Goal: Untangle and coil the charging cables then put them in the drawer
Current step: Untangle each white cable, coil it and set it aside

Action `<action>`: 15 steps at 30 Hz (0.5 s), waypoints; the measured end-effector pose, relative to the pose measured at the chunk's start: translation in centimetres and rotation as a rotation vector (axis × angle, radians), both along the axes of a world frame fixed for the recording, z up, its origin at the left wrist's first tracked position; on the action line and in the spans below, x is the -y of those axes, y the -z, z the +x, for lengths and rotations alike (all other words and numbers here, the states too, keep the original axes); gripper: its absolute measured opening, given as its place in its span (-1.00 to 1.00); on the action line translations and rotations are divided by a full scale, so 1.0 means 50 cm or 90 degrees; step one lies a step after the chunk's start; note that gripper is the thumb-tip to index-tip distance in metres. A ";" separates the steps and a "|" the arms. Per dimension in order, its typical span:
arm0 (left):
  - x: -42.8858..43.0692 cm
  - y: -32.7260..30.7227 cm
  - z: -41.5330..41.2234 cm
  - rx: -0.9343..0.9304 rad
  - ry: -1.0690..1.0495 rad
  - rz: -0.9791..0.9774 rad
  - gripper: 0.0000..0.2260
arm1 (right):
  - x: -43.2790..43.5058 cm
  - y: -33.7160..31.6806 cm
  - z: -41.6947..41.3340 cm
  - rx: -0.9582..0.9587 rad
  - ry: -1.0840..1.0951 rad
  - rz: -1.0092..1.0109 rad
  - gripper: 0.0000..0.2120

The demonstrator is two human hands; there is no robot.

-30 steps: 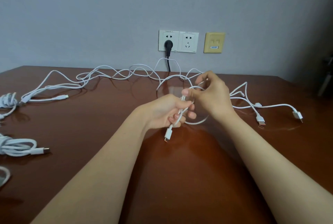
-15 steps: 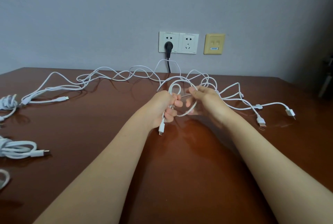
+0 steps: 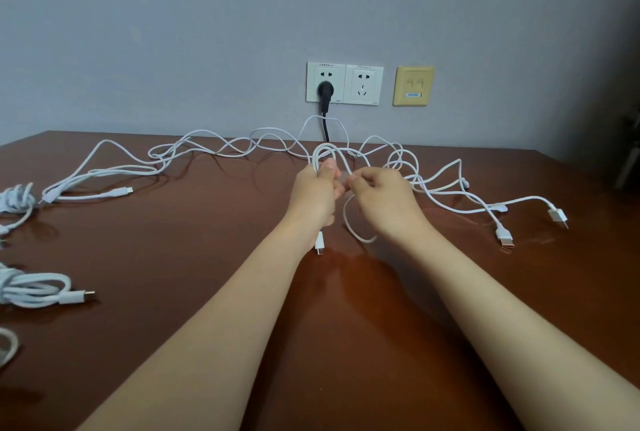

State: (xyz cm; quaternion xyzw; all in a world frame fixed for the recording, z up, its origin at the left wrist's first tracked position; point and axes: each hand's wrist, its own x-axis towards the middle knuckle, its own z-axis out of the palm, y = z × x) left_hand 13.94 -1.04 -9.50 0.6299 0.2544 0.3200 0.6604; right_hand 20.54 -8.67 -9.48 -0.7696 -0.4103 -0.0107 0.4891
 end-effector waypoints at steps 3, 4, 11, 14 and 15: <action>0.003 0.003 0.008 0.016 -0.026 0.047 -0.73 | 0.002 0.001 -0.005 0.025 -0.007 -0.010 -0.76; 0.003 0.003 0.009 0.022 -0.033 0.050 -0.74 | 0.003 0.000 -0.007 0.029 -0.012 -0.016 -0.76; -0.001 0.003 0.002 -0.008 -0.027 0.092 -0.70 | 0.005 -0.004 -0.020 0.069 -0.024 -0.071 -0.75; 0.000 0.004 0.000 -0.042 -0.056 0.176 -0.68 | 0.008 -0.002 -0.017 0.082 -0.037 -0.086 -0.73; 0.000 0.005 0.000 -0.052 -0.058 0.203 -0.69 | 0.009 -0.002 -0.016 0.079 -0.043 -0.094 -0.71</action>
